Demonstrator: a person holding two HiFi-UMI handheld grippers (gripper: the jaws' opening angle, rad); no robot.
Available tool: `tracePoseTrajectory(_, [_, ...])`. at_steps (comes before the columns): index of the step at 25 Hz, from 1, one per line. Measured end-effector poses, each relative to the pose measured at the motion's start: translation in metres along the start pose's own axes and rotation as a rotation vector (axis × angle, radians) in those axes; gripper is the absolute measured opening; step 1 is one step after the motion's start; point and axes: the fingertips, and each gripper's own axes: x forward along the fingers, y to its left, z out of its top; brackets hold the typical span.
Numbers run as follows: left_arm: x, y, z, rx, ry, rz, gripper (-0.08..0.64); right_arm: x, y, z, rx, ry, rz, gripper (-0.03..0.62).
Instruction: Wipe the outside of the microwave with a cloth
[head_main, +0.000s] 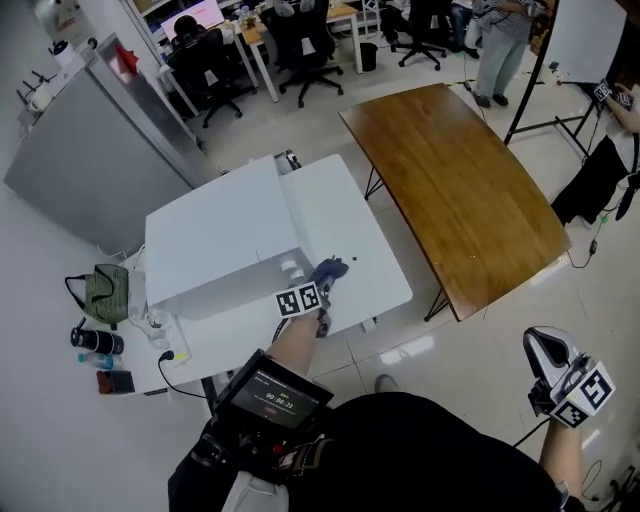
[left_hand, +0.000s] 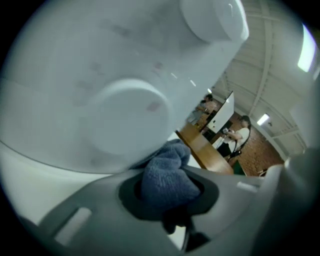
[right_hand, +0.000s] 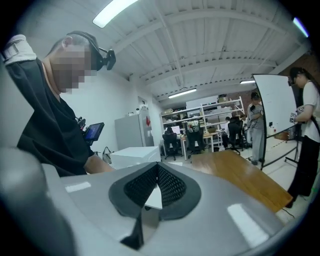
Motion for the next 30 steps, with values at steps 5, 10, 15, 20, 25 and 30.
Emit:
tracePoseTrajectory(5, [0.008, -0.080, -0.026, 0.086, 0.073, -0.185, 0.057, -0.017, 0.012, -0.002, 0.011, -0.008, -0.043, 0.005])
tracePoseTrajectory(10, [-0.085, -0.136, -0.039, 0.165, 0.056, -0.431, 0.057, 0.020, 0.080, 0.016, -0.037, -0.031, 0.037, 0.005])
tracePoseTrajectory(15, [-0.231, -0.105, -0.019, 0.288, -0.048, -0.528, 0.057, 0.085, 0.187, 0.025, -0.085, -0.042, 0.172, 0.005])
tracePoseTrajectory(20, [-0.354, -0.035, -0.012, 0.350, -0.168, -0.518, 0.057, 0.137, 0.291, 0.006, -0.106, -0.006, 0.310, 0.005])
tracePoseTrajectory(25, [-0.440, 0.009, -0.023, 0.357, -0.250, -0.470, 0.057, 0.159, 0.363, 0.014, -0.102, -0.018, 0.411, 0.005])
tracePoseTrajectory(30, [-0.484, -0.013, -0.043, 0.364, -0.312, -0.464, 0.057, 0.146, 0.380, 0.025, -0.134, -0.062, 0.456, 0.005])
